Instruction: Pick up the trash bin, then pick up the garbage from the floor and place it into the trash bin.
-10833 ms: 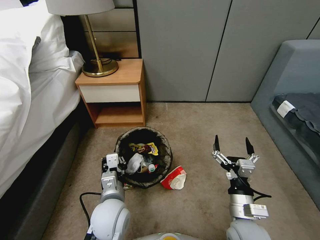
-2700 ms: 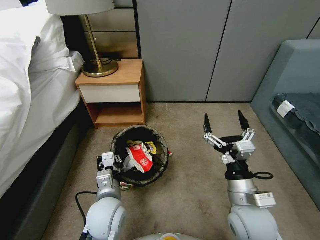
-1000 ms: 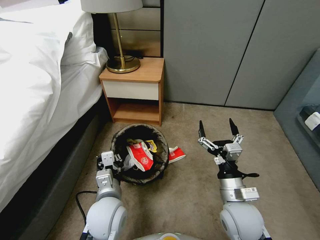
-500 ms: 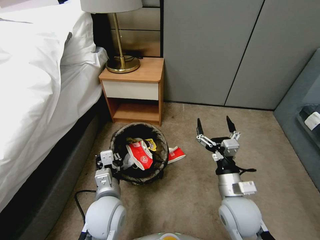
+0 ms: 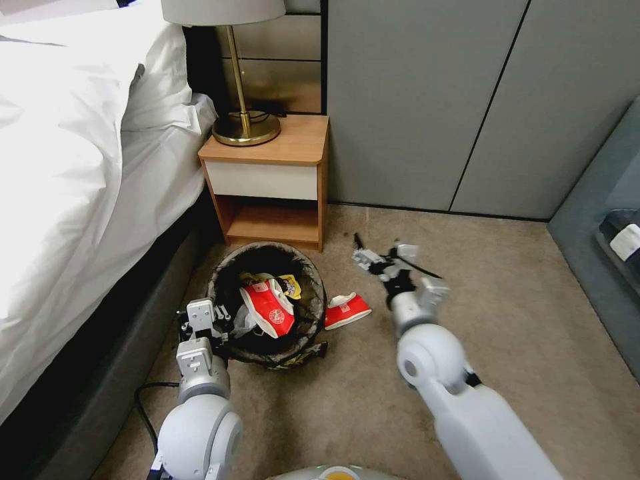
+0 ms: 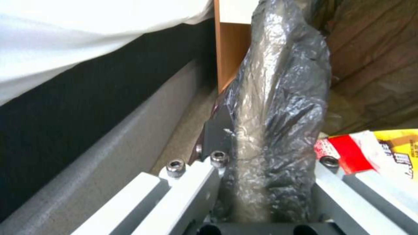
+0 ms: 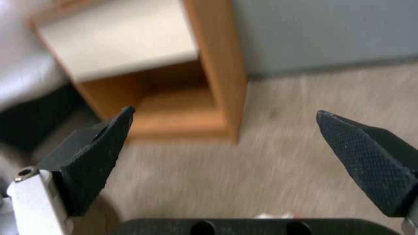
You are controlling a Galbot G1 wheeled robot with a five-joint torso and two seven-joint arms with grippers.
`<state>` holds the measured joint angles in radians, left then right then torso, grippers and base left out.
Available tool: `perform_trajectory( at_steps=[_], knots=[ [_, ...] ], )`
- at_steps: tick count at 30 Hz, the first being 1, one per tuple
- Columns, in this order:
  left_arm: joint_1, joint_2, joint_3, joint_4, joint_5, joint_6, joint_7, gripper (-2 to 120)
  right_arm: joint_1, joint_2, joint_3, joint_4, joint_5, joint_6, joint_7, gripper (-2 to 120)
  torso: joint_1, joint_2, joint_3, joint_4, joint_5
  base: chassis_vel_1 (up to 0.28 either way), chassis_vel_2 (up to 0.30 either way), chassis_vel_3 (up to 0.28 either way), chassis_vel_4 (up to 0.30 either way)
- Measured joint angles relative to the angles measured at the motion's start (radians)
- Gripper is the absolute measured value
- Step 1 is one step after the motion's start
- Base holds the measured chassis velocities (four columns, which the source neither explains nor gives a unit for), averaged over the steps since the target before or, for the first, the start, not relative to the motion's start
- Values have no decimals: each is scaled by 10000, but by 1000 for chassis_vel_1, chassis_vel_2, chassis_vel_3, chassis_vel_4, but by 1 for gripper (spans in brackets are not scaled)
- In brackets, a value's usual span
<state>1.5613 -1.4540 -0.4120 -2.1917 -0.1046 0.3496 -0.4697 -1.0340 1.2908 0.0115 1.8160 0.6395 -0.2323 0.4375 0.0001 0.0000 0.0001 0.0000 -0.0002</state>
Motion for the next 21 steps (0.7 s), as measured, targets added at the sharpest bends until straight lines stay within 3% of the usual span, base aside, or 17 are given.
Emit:
perform_trajectory(
  at_steps=[4,8,21],
  knots=[
    [-6,39,-13,1,-1,8,-31,0,780,93,-1175,-1501,737,-362,527,100,0,0,0,1,-1,0,0,0,0],
    [-18,13,24,29,3,8,-6,0,1126,238,-1716,-2594,870,-697,617,100,0,0,0,0,1,0,0,0,0],
    [-81,-24,62,96,-4,8,-10,0,1685,909,-1686,-5989,437,-420,13,100,0,0,0,0,2,0,0,0,0]
  ],
)
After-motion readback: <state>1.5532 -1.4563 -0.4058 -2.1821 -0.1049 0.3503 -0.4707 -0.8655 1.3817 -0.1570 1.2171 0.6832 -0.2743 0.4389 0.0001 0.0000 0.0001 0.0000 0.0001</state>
